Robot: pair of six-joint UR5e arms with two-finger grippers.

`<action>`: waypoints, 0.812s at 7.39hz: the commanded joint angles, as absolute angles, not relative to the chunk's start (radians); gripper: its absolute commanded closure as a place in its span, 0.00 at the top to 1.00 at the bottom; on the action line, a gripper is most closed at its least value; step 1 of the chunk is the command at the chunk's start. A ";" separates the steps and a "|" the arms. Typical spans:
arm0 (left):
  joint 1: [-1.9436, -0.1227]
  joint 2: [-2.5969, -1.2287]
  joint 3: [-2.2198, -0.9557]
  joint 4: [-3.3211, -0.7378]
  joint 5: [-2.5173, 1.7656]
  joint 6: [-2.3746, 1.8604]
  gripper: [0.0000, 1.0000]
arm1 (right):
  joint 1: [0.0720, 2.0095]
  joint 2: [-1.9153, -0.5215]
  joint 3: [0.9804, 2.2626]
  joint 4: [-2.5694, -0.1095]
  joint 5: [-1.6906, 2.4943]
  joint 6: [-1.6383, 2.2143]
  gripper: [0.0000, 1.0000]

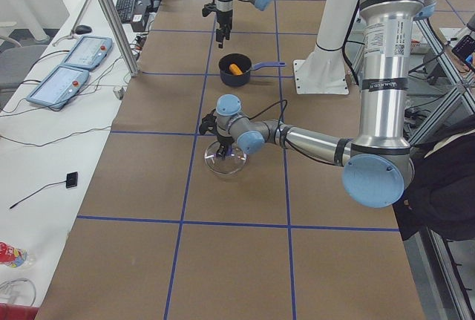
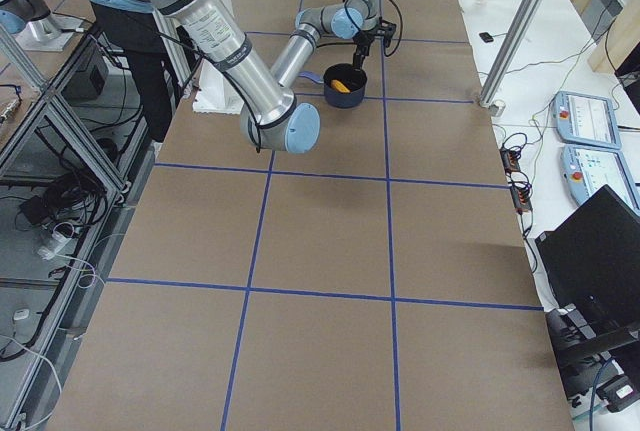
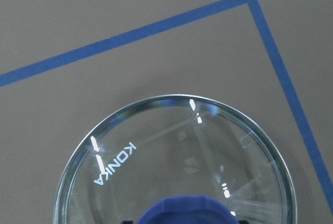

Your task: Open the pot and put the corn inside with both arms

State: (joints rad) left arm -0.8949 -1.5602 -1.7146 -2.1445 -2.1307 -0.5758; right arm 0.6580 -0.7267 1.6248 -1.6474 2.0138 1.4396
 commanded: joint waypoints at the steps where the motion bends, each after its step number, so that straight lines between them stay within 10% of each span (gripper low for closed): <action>1: -0.894 -1.575 -1.695 -2.145 -2.129 -0.575 0.60 | 0.664 -0.724 1.626 -1.647 2.014 1.437 1.00; 6: -0.894 -1.606 -1.661 -2.145 -2.126 -0.574 0.69 | 0.666 -0.724 1.626 -1.647 2.011 1.428 1.00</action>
State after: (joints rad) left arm -0.8943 -1.5919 -1.6776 -2.1445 -2.1275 -0.5739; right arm 0.6656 -0.7240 1.6260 -1.6480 2.0122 1.4341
